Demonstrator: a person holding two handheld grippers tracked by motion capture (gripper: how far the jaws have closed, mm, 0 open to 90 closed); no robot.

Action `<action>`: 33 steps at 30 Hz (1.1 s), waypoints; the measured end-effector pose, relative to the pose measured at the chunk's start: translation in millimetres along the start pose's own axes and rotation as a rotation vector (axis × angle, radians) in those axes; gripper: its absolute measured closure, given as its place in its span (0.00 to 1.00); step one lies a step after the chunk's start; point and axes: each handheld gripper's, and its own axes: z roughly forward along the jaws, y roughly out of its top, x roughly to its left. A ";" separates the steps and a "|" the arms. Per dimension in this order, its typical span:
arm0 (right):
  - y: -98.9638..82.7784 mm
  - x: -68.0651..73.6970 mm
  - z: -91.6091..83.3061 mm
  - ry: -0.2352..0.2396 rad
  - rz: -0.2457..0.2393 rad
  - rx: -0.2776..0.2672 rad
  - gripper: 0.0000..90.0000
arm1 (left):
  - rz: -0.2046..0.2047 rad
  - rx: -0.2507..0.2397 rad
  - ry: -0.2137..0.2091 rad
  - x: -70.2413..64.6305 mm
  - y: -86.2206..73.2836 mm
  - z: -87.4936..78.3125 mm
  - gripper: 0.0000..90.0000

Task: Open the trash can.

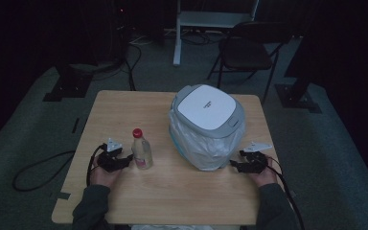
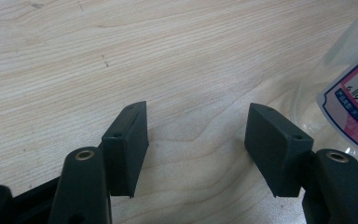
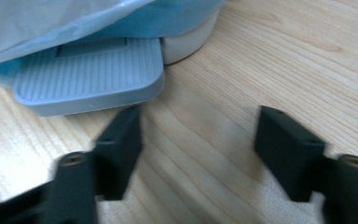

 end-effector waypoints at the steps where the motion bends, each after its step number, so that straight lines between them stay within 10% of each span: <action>1: 0.1 0.0 -0.9 -0.001 0.001 0.001 0.45 | 0.000 0.000 -0.001 -0.1 0.0 0.0 0.44; 12: 3.1 4.3 -13.9 0.050 0.011 -0.028 0.97 | 0.007 0.002 -0.006 -0.2 0.0 0.1 0.42; 33: 21.2 30.0 -8.0 0.116 -0.033 -0.098 1.00 | 0.005 0.003 -0.001 -0.8 0.1 0.2 0.42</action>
